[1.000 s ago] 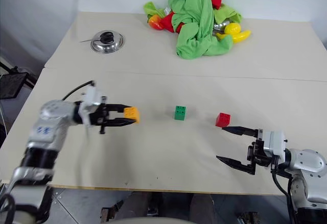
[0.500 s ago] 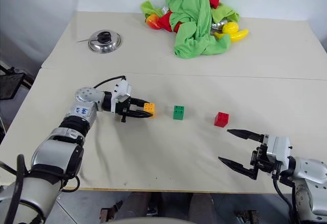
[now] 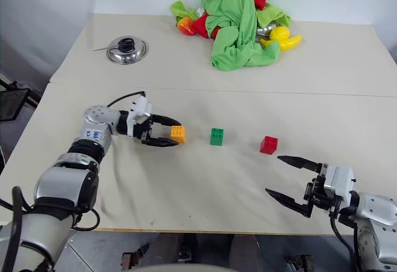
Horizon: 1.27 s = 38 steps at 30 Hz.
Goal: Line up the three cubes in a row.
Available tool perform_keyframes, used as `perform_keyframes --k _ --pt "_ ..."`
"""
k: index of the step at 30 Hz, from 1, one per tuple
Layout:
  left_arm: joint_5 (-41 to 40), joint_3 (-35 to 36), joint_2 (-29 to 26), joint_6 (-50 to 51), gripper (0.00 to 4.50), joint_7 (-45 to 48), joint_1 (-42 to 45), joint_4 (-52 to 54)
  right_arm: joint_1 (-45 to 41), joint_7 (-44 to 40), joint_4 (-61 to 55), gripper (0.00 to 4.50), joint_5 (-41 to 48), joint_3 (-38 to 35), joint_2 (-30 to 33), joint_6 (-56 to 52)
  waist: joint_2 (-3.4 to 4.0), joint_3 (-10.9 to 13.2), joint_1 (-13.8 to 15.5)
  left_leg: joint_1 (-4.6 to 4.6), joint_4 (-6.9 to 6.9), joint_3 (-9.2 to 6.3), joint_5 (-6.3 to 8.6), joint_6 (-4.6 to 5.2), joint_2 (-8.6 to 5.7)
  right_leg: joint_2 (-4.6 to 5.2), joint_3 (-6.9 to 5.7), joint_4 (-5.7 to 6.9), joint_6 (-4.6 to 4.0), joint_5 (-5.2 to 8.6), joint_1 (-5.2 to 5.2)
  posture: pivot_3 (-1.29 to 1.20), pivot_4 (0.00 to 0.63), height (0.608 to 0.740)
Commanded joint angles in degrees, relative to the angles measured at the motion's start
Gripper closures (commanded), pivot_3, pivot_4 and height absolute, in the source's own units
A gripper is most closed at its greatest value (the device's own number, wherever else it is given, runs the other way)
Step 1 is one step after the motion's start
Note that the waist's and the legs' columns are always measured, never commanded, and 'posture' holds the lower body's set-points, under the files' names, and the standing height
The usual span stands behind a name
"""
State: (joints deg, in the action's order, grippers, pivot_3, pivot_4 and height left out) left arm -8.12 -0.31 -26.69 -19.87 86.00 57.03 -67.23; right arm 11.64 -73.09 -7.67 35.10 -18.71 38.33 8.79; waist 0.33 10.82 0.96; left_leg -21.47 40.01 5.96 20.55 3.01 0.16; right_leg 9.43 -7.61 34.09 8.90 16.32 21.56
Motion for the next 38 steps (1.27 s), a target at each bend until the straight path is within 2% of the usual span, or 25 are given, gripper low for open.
perform_keyframes --k 1,5,8,12,15,17,20,32,38 --pt "-4.65 2.86 -4.36 1.27 0.54 6.11 -4.04 8.15 -0.37 1.72 -1.62 0.00 2.70 -3.49 -0.11 -0.54 0.00 0.00 -0.28 0.00 0.00 -0.01 0.00 0.00 0.02 0.00 0.00 0.00 0.00 0.00 0.00 0.00 0.150 0.740" --pt "-11.27 5.92 -11.38 8.35 0.54 5.45 -17.00 25.23 0.14 2.50 -1.62 0.00 4.15 -6.30 0.50 -1.40 0.02 -0.01 -1.20 0.02 -0.05 -0.02 0.00 0.00 0.11 0.02 0.02 0.01 0.00 0.00 0.00 0.00 0.150 0.740" --pt "-16.16 11.42 -14.28 12.93 0.54 -1.85 -29.54 40.54 0.25 2.91 -1.43 0.00 4.78 -8.36 0.61 -1.63 0.04 0.00 -1.21 0.02 -0.03 -0.06 0.00 0.00 0.11 0.03 0.02 0.01 -0.01 0.00 -0.01 0.00 0.150 0.740" --pt "-20.93 20.64 -15.45 20.77 0.54 -12.93 -41.76 54.55 0.19 3.26 -1.69 0.00 5.57 -9.98 0.42 -1.93 0.01 0.01 -0.85 0.03 0.04 -0.25 0.01 0.01 0.12 0.12 0.01 0.04 -0.01 0.00 -0.10 0.00 0.150 0.740" --pt "-22.02 23.97 -15.12 22.95 0.54 -16.12 -51.46 61.91 1.03 2.95 -1.29 0.00 5.22 -10.33 0.46 -2.02 0.13 -0.03 -0.98 0.08 0.01 -0.28 0.01 0.00 0.09 0.19 0.01 0.03 -0.02 0.01 -0.16 0.00 0.150 0.740" --pt "-22.32 25.12 -13.76 23.27 0.54 -17.71 -55.74 63.10 1.48 1.92 -0.24 0.00 4.36 -10.02 0.50 -1.34 0.19 -0.03 -0.96 0.18 -0.06 -0.26 0.02 -0.02 0.05 0.23 0.03 0.00 -0.03 0.01 -0.23 0.00 0.150 0.740" --pt "-20.35 25.34 -12.95 19.09 0.54 -18.48 -56.34 59.07 0.42 1.33 1.28 0.00 3.58 -9.42 0.29 -0.52 0.19 -0.02 -0.79 0.18 -0.06 -0.25 0.02 -0.02 0.06 0.21 0.00 -0.01 -0.03 0.01 -0.23 0.00 0.150 0.740" --pt "-22.22 23.42 -12.62 20.02 0.54 -19.48 -52.50 59.91 -3.84 2.37 2.14 0.00 2.20 -6.34 -3.66 1.40 0.21 -0.02 -1.10 0.19 -0.07 -0.09 0.02 -0.04 0.07 0.20 0.11 0.09 -0.04 0.02 -0.09 0.00 0.150 0.740" --pt "-20.50 21.97 -13.46 18.71 0.54 -18.94 -51.18 57.72 -5.71 2.15 3.72 0.00 1.29 -4.80 -3.94 1.96 0.20 -0.02 -1.10 0.19 -0.07 -0.07 0.02 -0.03 0.07 0.18 0.13 0.10 -0.04 0.02 -0.08 0.00 0.150 0.740"
